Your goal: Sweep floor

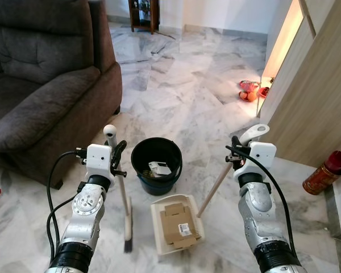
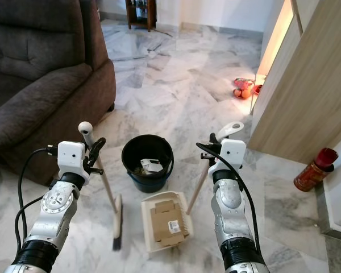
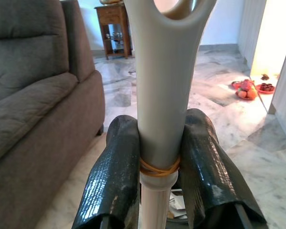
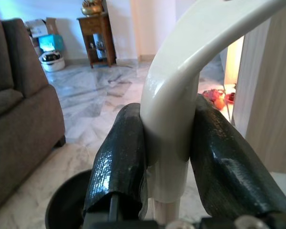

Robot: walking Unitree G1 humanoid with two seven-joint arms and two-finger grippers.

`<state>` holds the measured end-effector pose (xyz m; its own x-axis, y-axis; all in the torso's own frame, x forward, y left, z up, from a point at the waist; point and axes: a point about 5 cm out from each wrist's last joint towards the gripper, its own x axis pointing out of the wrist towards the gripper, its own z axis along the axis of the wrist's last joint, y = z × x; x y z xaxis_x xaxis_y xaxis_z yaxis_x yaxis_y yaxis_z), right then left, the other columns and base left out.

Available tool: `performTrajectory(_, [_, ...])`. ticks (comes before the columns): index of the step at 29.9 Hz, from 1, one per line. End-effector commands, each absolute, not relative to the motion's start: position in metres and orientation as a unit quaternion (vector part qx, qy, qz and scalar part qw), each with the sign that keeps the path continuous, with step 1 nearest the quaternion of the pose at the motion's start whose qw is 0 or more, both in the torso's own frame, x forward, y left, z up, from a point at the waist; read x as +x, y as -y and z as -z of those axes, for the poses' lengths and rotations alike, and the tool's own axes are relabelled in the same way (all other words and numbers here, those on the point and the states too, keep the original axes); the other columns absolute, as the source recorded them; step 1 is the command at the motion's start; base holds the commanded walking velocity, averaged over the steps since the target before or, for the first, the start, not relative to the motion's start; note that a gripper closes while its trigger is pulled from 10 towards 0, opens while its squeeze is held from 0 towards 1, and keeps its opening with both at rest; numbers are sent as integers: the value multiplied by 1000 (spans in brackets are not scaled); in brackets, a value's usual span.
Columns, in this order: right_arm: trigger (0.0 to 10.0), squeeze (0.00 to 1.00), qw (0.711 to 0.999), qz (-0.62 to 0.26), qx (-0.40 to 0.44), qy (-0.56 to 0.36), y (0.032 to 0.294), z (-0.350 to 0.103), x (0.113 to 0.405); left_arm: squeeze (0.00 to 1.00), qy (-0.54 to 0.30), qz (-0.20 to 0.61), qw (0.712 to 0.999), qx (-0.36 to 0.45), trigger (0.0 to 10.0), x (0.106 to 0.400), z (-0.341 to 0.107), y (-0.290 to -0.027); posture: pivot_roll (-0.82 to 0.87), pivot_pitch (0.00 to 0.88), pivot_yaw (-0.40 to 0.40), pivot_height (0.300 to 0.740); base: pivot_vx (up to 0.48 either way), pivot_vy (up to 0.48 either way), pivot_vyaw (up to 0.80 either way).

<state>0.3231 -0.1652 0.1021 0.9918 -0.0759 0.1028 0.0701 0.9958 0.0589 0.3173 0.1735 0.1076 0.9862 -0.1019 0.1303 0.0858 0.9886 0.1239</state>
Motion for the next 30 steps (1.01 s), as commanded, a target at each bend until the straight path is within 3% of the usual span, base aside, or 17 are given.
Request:
performTrajectory(1, [10000, 0, 993, 42, 30, 105, 169, -128, 327, 0, 81, 46, 994, 65, 10000, 318, -113, -176, -12, 84, 10, 740, 0, 0, 0])
performTrajectory(20, [10000, 0, 978, 52, -6, 201, 183, -201, 325, 0, 77, 51, 994, 62, 10000, 318, -112, -174, -18, 92, 11, 740, 0, 0, 0])
performTrajectory(30, [10000, 0, 988, 27, -79, 132, 190, -206, 319, 0, 75, 55, 994, 58, 10000, 318, -111, -173, -20, 94, 11, 740, 0, 0, 0])
